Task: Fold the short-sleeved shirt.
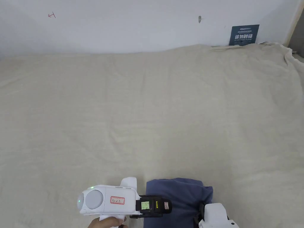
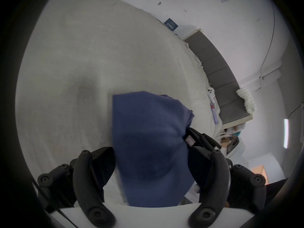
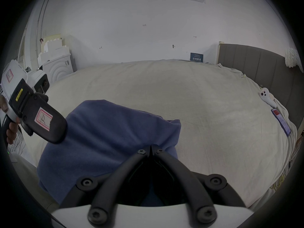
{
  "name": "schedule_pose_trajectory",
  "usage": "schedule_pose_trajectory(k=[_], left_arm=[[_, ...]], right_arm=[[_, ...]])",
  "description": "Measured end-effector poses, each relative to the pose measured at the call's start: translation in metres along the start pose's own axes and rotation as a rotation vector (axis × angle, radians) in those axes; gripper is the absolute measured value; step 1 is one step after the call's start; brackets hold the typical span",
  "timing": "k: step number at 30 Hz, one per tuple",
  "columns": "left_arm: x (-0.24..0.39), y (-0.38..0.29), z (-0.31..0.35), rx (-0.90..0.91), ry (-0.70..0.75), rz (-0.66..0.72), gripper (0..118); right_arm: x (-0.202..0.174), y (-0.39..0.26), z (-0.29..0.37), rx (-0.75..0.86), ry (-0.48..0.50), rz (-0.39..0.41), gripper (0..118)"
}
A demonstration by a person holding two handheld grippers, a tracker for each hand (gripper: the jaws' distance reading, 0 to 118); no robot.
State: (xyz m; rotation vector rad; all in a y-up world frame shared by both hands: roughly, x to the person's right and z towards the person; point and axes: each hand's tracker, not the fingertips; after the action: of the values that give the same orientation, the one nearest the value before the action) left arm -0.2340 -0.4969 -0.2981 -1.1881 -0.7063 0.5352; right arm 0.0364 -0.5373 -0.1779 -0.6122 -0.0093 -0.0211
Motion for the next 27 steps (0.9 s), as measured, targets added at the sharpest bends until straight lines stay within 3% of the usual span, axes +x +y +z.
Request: schedule_pose_trajectory(k=[3, 5, 7, 9, 11, 15, 27], left_arm=[[0.002, 0.002, -0.008, -0.019, 0.029, -0.027, 83], [0.004, 0.001, -0.006, -0.019, 0.049, -0.048, 62], [0.002, 0.001, -0.004, -0.026, 0.087, -0.061, 51], [-0.002, 0.001, -0.002, -0.031, 0.063, -0.031, 49], [-0.001, 0.001, -0.004, -0.035, 0.071, -0.004, 39], [0.013, -0.006, -0.007, -0.004, 0.125, -0.061, 24], [0.038, 0.011, 0.029, 0.049, 0.177, -0.181, 21]], right_arm=[[0.001, 0.001, 0.0, -0.001, 0.002, 0.002, 1], [0.001, 0.001, 0.0, -0.002, 0.004, -0.004, 1], [0.002, 0.001, 0.0, -0.002, 0.008, -0.01, 1], [0.002, 0.002, 0.0, -0.004, 0.011, -0.008, 1], [0.002, 0.004, 0.0, -0.006, 0.015, 0.001, 1], [0.008, 0.013, 0.004, -0.015, 0.039, -0.021, 1], [0.034, 0.114, 0.07, 0.277, 0.045, -0.036, 1]])
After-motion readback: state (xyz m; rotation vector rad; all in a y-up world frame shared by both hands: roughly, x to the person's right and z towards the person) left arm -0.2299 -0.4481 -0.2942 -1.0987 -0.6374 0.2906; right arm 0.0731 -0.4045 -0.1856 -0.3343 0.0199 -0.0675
